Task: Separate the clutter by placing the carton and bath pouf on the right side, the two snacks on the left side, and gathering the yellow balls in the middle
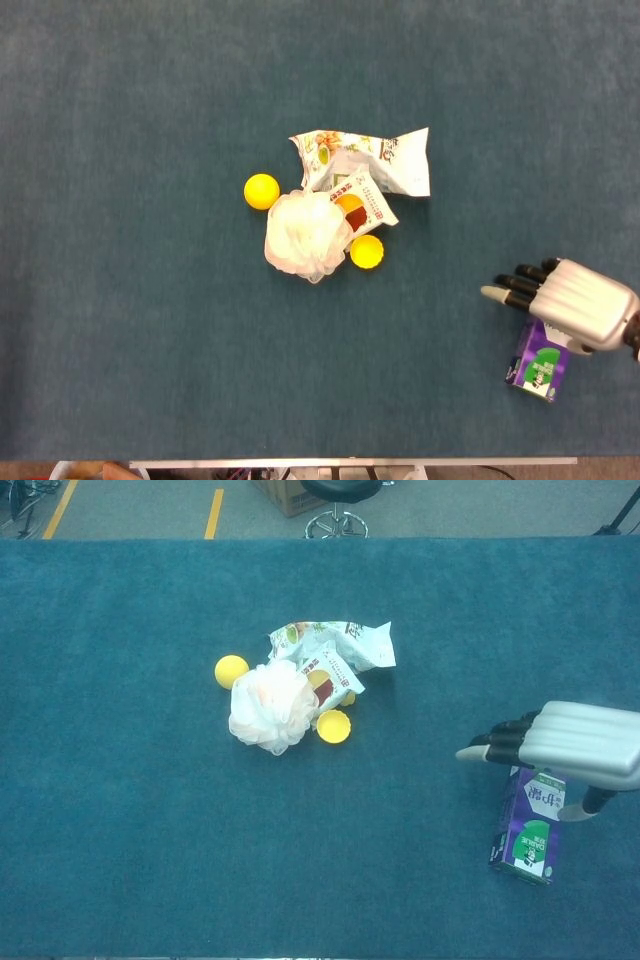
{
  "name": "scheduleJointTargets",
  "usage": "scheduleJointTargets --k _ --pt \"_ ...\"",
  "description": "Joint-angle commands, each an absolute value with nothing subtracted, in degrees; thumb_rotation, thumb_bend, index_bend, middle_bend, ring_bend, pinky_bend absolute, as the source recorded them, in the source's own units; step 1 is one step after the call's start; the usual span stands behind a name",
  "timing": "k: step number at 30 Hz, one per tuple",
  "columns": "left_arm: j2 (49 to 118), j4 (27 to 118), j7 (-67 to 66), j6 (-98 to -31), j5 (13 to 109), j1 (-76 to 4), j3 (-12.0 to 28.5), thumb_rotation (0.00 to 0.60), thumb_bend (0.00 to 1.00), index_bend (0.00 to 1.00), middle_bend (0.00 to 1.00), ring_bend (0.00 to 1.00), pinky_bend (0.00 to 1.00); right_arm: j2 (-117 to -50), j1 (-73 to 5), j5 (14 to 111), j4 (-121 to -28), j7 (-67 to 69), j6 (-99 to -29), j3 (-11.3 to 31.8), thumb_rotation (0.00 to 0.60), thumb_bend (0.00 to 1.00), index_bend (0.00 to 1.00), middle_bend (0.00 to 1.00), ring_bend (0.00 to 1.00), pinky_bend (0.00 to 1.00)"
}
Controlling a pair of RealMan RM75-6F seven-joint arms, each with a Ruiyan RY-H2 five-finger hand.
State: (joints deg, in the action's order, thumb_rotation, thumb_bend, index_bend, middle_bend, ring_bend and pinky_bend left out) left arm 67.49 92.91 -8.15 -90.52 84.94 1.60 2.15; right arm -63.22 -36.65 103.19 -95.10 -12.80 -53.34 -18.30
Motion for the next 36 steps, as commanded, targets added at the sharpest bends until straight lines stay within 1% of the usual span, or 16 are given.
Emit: scheduleJointTargets --k 1,7,10,13,18,21,28,32,36 --pt "67.47 93.0 -8.14 -90.51 85.12 1.47 2.19 0.6 0.45 0.32 0.16 0.09 0.2 -63.22 -36.33 103.46 -95.01 -12.7 -54.18 -17.46 0.6 0.0 0.01 0.15 0.18 0.37" --pt "67.28 93.38 -8.45 -90.15 85.5 1.0 2.22 0.6 0.44 0.32 0.16 0.09 0.2 -65.24 -35.61 104.15 -92.58 -11.35 -58.33 -13.88 0.6 0.0 0.01 0.15 0.18 0.37" --pt "67.26 93.39 -8.48 -90.11 85.34 0.96 2.28 0.6 0.44 0.32 0.16 0.09 0.2 -67.23 -35.87 104.6 -90.01 -10.19 -60.78 -11.16 0.6 0.0 0.01 0.16 0.18 0.37" --pt "67.22 93.33 -8.38 -90.14 85.11 1.05 2.28 0.6 0.45 0.32 0.16 0.09 0.2 -70.22 -36.31 105.17 -86.64 -7.81 -63.74 -8.32 0.6 0.0 0.03 0.18 0.18 0.37" --pt "67.09 93.05 -7.95 -90.11 84.89 1.17 2.18 0.6 0.45 0.32 0.16 0.09 0.2 -78.16 -37.68 106.14 -78.02 -2.79 -67.77 -4.27 0.6 0.0 0.08 0.21 0.18 0.37" --pt "67.05 92.93 -7.7 -90.17 84.83 1.26 2.13 0.6 0.45 0.32 0.16 0.09 0.2 -83.68 -38.82 106.71 -71.93 0.48 -68.79 -3.13 0.6 0.0 0.1 0.22 0.18 0.37" --pt "66.65 92.44 -6.73 -90.68 84.12 2.05 1.97 0.6 0.45 0.32 0.16 0.09 0.2 -96.17 -41.21 106.57 -57.0 8.58 -72.08 -0.67 0.6 0.0 0.1 0.23 0.18 0.37" --pt "66.4 92.13 -6.13 -91.04 83.61 2.62 1.87 0.6 0.45 0.32 0.16 0.09 0.2 -101.41 -42.67 105.89 -50.17 14.5 -73.9 0.42 0.6 0.0 0.11 0.24 0.18 0.37" --pt "66.37 91.78 -5.65 -91.35 83.13 3.17 1.79 0.6 0.45 0.32 0.16 0.09 0.2 -105.03 -44.39 105.77 -45.39 19.27 -75.64 1.0 0.6 0.0 0.12 0.25 0.18 0.37"
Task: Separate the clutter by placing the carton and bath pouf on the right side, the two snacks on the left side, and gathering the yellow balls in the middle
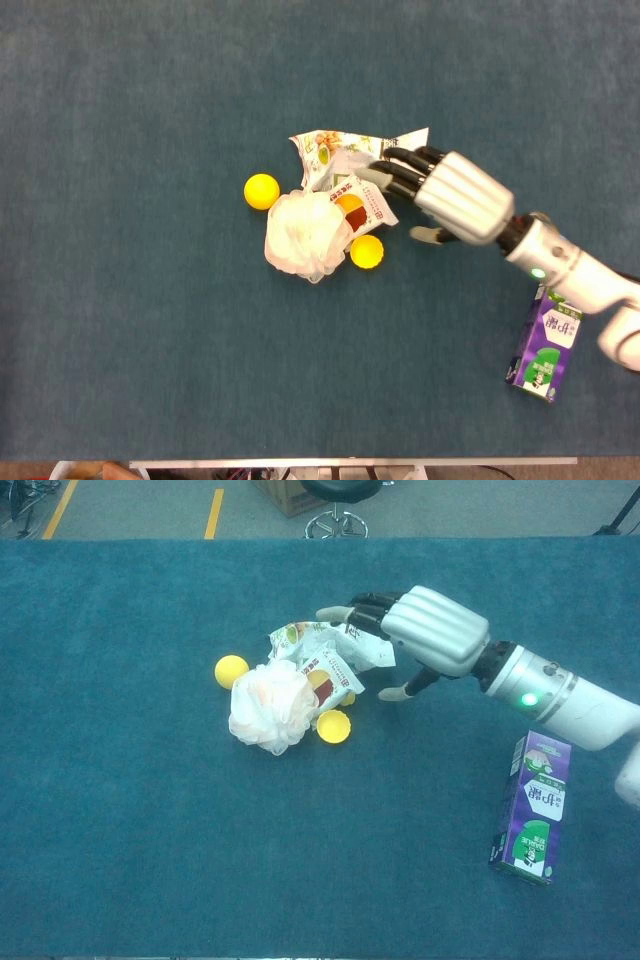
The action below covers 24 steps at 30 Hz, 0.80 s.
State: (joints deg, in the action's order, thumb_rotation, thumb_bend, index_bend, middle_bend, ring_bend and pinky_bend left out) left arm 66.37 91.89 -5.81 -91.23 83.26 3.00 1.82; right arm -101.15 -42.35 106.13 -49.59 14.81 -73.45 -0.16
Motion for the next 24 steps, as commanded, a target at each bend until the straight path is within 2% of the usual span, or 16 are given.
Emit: scheduleJointTargets --k 1,7,17,24 --pt "66.37 91.68 -5.51 -91.45 83.02 3.32 1.77 0.6 0.45 0.32 0.16 0.09 0.2 -105.87 -44.86 105.74 -44.4 20.51 -76.15 1.11 0.6 0.0 0.12 0.25 0.18 0.37" --pt "66.52 91.3 -5.17 -91.83 82.86 3.83 1.68 0.6 0.45 0.32 0.16 0.09 0.2 -108.8 -46.38 105.01 -41.63 25.27 -76.48 0.88 0.6 0.0 0.12 0.25 0.18 0.37" --pt "66.68 91.13 -5.22 -91.73 82.48 4.14 1.74 0.6 0.45 0.32 0.16 0.09 0.2 -111.96 -49.14 103.59 -37.35 31.4 -71.17 -1.08 0.6 0.0 0.13 0.25 0.18 0.37" --pt "66.86 90.74 -4.8 -91.62 82.39 4.34 1.68 0.6 0.45 0.32 0.16 0.09 0.2 -114.59 -52.85 104.18 -33.21 32.22 -70.32 -1.32 0.6 0.0 0.13 0.25 0.18 0.37"
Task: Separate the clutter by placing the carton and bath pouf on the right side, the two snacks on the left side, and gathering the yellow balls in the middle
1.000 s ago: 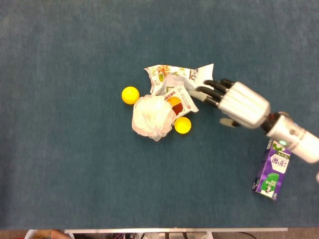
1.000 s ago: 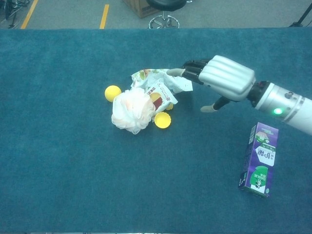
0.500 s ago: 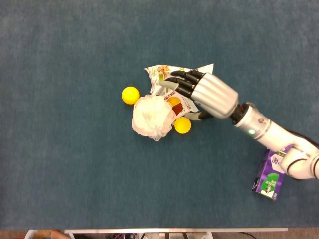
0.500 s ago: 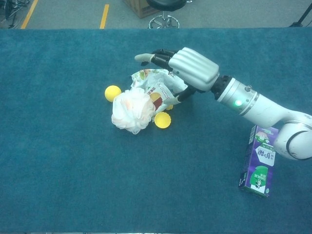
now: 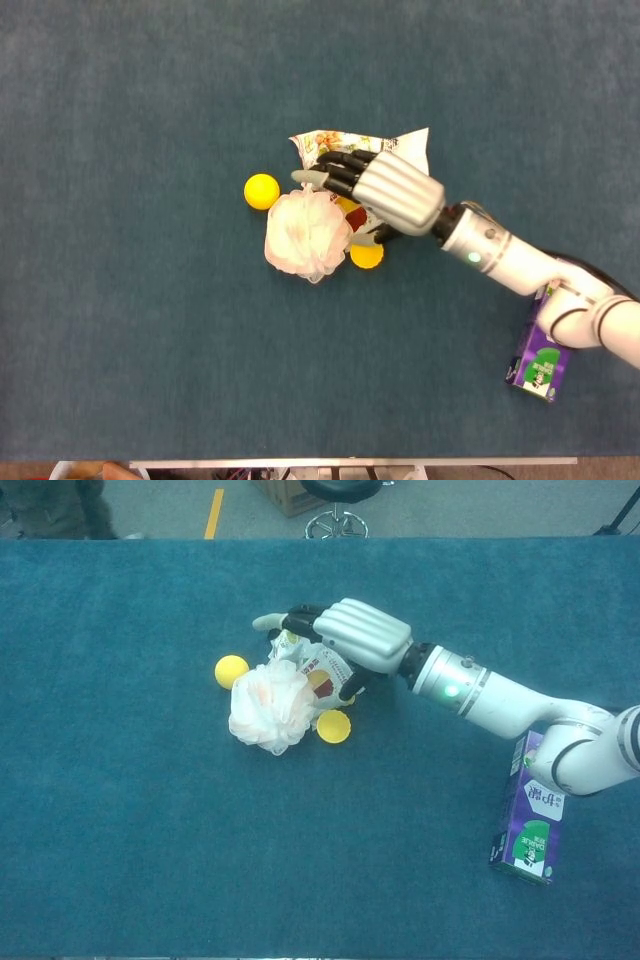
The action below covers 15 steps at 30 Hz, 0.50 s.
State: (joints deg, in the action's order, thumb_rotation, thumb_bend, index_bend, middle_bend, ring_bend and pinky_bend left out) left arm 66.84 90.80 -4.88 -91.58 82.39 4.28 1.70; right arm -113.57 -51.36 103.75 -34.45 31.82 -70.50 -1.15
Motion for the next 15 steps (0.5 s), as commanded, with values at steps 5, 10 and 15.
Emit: scheduleJointTargets --k 5,10,15 --pt "66.89 90.31 -3.94 -91.79 82.21 4.69 1.7 0.6 0.45 0.32 0.16 0.09 0.2 -115.9 -56.38 105.56 -31.35 33.06 -68.64 -2.62 0.6 0.0 0.13 0.25 0.18 0.34" --pt "66.95 89.76 -3.17 -92.16 82.45 5.16 1.45 0.6 0.45 0.32 0.16 0.09 0.2 -116.54 -59.21 106.79 -30.42 32.53 -66.13 -4.39 0.6 0.0 0.14 0.25 0.18 0.33" --pt "66.84 89.36 -2.38 -92.28 82.23 5.42 1.59 0.6 0.45 0.32 0.16 0.09 0.2 -116.79 -59.47 107.08 -29.9 30.42 -65.38 -5.74 0.6 0.0 0.22 0.31 0.2 0.33"
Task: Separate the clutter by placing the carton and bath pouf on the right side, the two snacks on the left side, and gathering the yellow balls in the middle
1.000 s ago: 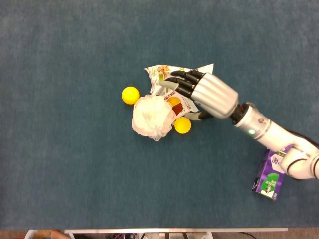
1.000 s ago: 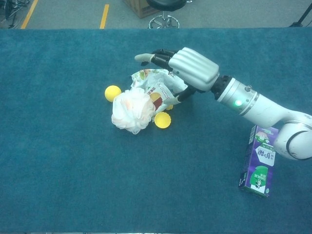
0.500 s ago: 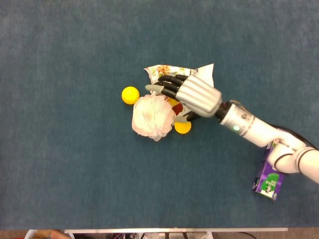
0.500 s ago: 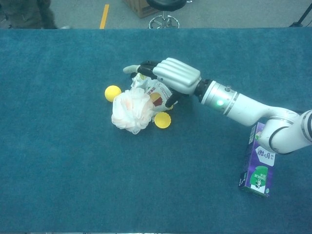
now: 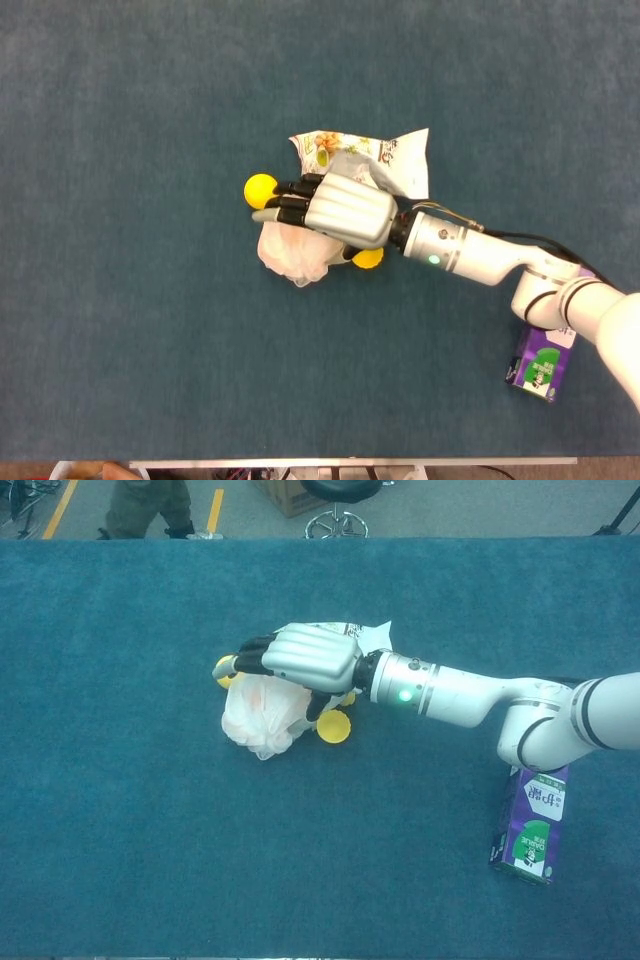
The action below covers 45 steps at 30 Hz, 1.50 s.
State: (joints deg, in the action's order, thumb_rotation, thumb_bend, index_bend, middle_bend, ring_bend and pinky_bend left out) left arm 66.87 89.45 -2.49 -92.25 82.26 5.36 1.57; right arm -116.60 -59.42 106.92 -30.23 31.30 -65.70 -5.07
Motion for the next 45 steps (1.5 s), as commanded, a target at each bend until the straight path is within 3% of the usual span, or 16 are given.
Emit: scheduleJointTargets --k 1,12,24,33,39,45 --pt "66.85 89.31 -2.31 -92.28 82.26 5.47 1.56 0.6 0.45 0.32 0.16 0.09 0.2 -116.84 -59.36 107.06 -29.78 30.15 -65.46 -5.94 0.6 0.0 0.23 0.32 0.21 0.33" --pt "67.33 89.05 -2.68 -91.78 82.29 5.4 1.56 0.6 0.45 0.32 0.16 0.09 0.2 -118.33 -57.27 105.35 -26.01 29.54 -71.35 -5.28 0.6 0.01 0.52 0.64 0.51 0.39" --pt "67.64 89.28 -3.47 -91.4 82.39 5.22 1.6 0.6 0.45 0.32 0.16 0.09 0.2 -118.03 -55.34 104.29 -25.26 29.23 -73.5 -5.87 0.6 0.08 0.66 0.78 0.63 0.41" --pt "67.76 89.29 -3.76 -91.01 82.25 5.04 1.72 0.6 0.45 0.32 0.16 0.09 0.2 -115.29 -55.07 102.44 -28.01 30.18 -76.79 -3.88 0.6 0.08 0.67 0.79 0.64 0.42" --pt "67.82 89.82 -4.3 -90.7 82.61 4.52 1.92 0.6 0.45 0.32 0.16 0.09 0.2 -107.87 -54.1 101.98 -38.42 28.97 -77.98 -3.79 0.6 0.08 0.67 0.79 0.64 0.42" --pt "68.09 90.52 -5.6 -90.05 83.01 3.74 2.01 0.6 0.45 0.32 0.16 0.09 0.2 -95.38 -52.51 101.37 -58.24 22.27 -76.98 -4.21 0.6 0.08 0.67 0.79 0.64 0.42"
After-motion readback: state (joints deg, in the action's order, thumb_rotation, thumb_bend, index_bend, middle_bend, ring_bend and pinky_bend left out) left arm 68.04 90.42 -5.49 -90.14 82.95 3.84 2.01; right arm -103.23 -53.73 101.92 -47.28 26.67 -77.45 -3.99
